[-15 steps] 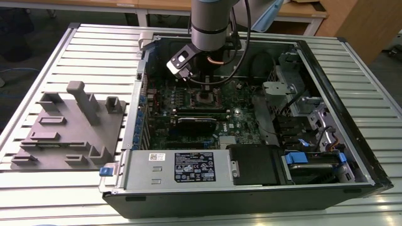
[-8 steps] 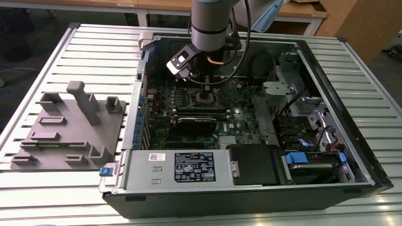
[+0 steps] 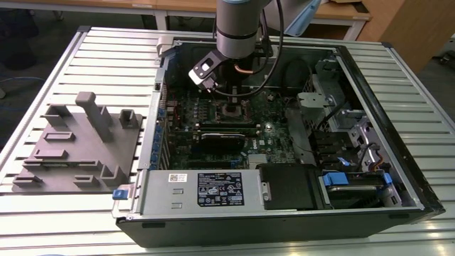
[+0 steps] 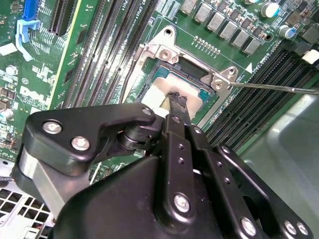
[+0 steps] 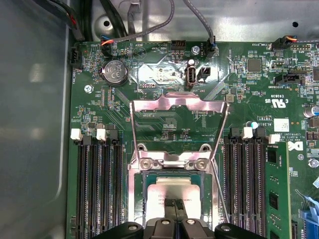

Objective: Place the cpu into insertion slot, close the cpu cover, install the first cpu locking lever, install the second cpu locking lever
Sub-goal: 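Place the cpu into insertion slot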

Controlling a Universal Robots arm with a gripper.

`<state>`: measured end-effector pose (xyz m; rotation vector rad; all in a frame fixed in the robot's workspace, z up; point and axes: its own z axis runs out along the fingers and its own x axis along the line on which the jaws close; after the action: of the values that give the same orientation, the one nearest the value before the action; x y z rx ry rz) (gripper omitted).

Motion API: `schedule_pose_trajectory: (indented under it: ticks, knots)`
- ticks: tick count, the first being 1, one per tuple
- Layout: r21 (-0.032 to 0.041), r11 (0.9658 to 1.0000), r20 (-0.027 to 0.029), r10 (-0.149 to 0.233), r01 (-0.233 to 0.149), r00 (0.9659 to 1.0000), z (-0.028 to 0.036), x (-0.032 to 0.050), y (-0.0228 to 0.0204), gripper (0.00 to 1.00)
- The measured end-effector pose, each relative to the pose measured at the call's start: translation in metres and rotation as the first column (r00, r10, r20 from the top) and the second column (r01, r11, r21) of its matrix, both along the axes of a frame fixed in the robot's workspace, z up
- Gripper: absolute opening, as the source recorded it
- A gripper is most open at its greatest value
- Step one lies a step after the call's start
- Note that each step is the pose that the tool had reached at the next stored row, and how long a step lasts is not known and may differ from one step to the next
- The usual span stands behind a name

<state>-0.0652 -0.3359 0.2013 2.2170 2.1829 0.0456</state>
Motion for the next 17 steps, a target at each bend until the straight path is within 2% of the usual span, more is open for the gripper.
schedule_pose_trajectory:
  ticks: [17]
  knots:
    - [0.0001,1.0000,0.0000,0.000,0.000,1.0000,-0.0012,0.0000,0.0000,0.10]
